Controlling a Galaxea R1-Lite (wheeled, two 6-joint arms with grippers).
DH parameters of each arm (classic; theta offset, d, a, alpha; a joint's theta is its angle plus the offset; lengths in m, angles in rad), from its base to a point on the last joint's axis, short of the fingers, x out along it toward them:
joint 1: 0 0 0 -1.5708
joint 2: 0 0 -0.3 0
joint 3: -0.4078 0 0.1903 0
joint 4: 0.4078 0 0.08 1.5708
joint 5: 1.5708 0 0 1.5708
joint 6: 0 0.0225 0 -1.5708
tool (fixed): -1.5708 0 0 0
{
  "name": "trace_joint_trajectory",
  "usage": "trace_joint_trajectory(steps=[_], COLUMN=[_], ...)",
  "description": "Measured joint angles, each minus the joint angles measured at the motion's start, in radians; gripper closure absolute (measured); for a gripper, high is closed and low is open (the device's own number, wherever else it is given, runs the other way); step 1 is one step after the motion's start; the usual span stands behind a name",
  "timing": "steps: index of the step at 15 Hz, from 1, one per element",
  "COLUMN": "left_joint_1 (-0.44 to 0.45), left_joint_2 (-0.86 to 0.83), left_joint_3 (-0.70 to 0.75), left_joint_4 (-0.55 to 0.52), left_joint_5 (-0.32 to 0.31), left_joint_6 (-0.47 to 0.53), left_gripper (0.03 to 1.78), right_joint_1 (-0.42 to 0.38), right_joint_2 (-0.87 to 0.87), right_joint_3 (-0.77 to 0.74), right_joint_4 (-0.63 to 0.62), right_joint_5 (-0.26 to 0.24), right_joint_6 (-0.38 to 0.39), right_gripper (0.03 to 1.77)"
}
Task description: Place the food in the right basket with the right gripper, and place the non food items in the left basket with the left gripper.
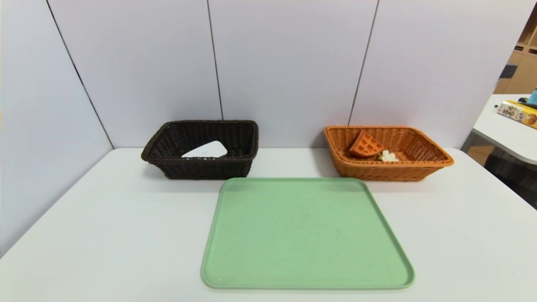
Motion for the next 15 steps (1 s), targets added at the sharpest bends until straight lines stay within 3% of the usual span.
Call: trace_joint_trajectory(steps=[4, 8, 12, 15], left_joint_1=[0.000, 0.000, -0.001, -0.001], left_joint_2=[-0.064, -0.114, -0.129, -0.130], left_joint_3=[0.037, 0.072, 0.077, 0.089], left_joint_4=[0.004, 0.003, 0.003, -0.002], left_joint_5=[-0.042, -0.045, -0.043, -0.046], left_joint_6=[0.001, 0.001, 0.001, 0.005], left_gripper=[0.12, 0.12, 0.12, 0.12], right_joint_1=[-0.003, -0.007, -0.045, -0.061], right_joint_2=[-0.034, -0.046, -0.113, -0.177], right_joint_3=[0.024, 0.030, 0.046, 0.076], right_joint_4=[-0.002, -0.003, 0.016, 0.029], right_joint_5=[0.000, -0.002, 0.031, 0.034], right_joint_6=[0.009, 0.008, -0.068, -0.079], right_gripper=[0.10, 0.10, 0.10, 0.10])
